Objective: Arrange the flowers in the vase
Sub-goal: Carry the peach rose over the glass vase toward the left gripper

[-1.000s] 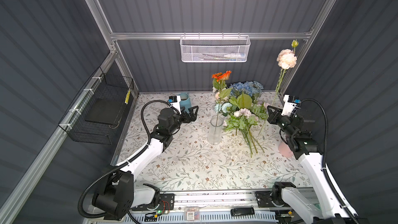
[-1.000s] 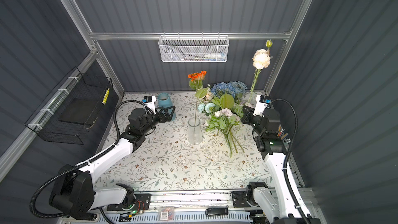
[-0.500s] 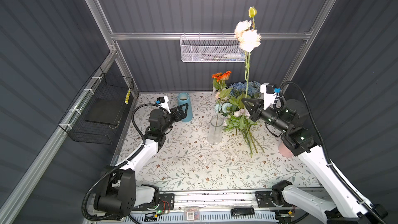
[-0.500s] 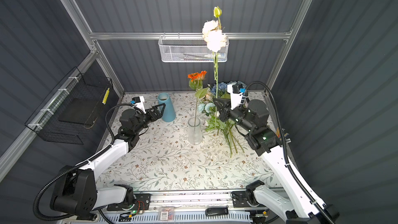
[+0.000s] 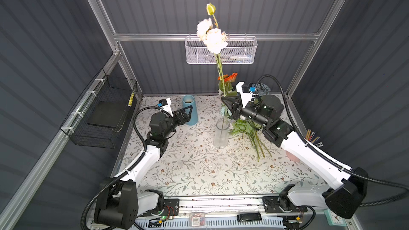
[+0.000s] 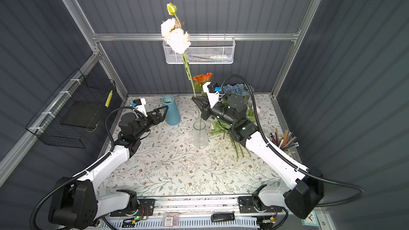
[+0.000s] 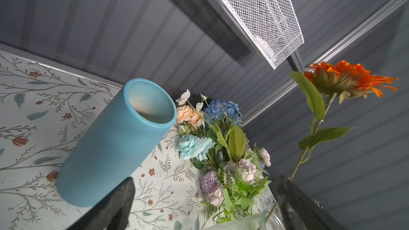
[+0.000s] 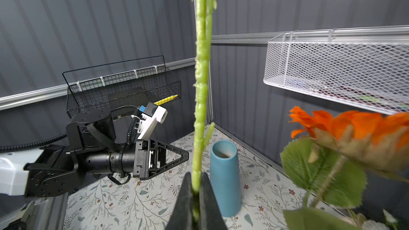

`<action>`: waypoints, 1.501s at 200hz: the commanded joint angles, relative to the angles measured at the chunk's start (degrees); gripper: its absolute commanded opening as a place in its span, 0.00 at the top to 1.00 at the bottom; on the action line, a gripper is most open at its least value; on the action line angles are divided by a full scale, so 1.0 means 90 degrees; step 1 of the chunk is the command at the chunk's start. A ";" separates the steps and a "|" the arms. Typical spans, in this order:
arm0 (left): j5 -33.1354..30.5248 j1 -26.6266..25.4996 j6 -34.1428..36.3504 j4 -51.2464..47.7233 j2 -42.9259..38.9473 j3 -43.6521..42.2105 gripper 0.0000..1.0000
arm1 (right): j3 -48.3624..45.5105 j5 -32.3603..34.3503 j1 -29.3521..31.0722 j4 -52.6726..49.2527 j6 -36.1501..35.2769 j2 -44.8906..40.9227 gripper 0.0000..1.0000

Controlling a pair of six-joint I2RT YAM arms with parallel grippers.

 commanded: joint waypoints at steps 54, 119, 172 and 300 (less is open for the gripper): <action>0.0978 0.0025 0.0349 0.0405 -0.0110 -0.0192 0.01 | -0.0972 0.0580 0.0160 0.2532 -0.0837 0.0714 1.00; 0.1774 -0.0096 0.0030 0.1248 0.0184 -0.0066 0.01 | -0.2127 0.1101 0.0161 0.2731 -0.0681 0.0553 1.00; 0.1837 -0.0796 0.0436 0.1127 0.0336 0.0404 0.01 | -0.2861 0.1387 0.0168 0.2742 -0.0350 0.0361 1.00; 0.1909 -0.1204 -0.0072 0.2373 0.1701 0.1719 0.34 | -0.3205 0.1534 0.0325 0.2526 -0.0135 0.0546 0.98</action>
